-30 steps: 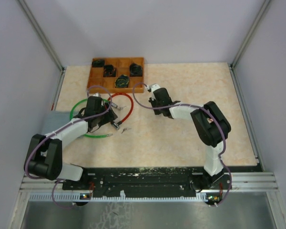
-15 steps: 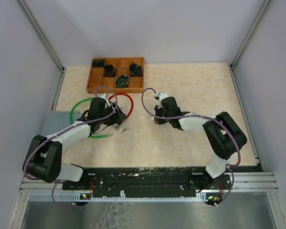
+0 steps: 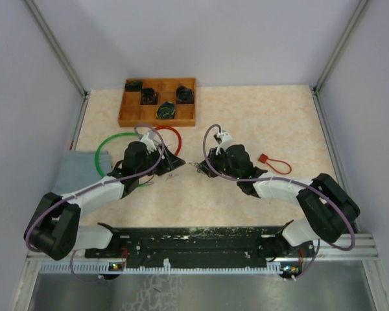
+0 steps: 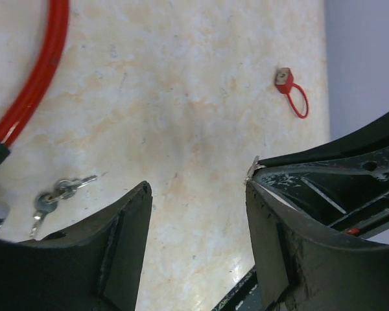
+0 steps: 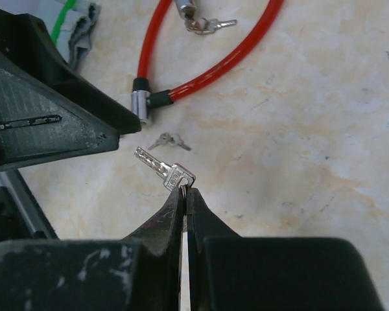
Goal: Unlock with the key
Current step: Pick up the key from the center of the board.
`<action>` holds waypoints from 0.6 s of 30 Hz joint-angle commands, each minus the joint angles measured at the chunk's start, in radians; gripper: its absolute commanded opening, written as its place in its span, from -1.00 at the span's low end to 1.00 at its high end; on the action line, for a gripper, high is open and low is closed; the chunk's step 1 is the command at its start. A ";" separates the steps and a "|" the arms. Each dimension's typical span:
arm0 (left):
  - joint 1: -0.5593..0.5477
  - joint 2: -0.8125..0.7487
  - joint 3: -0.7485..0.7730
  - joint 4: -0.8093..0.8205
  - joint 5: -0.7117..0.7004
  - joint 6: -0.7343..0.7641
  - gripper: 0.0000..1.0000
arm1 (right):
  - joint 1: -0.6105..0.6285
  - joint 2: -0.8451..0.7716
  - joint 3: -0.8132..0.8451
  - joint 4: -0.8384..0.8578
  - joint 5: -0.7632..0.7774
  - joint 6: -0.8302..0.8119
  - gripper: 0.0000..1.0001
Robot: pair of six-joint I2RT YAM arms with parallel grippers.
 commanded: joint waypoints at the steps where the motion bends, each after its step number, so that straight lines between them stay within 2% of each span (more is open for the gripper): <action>1: -0.029 -0.045 -0.033 0.177 0.037 -0.050 0.29 | 0.033 -0.065 -0.039 0.180 -0.007 0.107 -1.00; 6: -0.052 -0.059 -0.068 0.266 0.017 -0.090 0.18 | 0.056 -0.084 -0.072 0.240 0.000 0.144 -1.00; 15: -0.091 -0.041 -0.052 0.298 -0.002 -0.107 -0.19 | 0.065 -0.109 -0.093 0.260 0.025 0.156 -1.00; 18: -0.101 -0.046 -0.055 0.297 -0.008 -0.110 -0.23 | 0.065 -0.113 -0.097 0.261 0.039 0.155 -1.00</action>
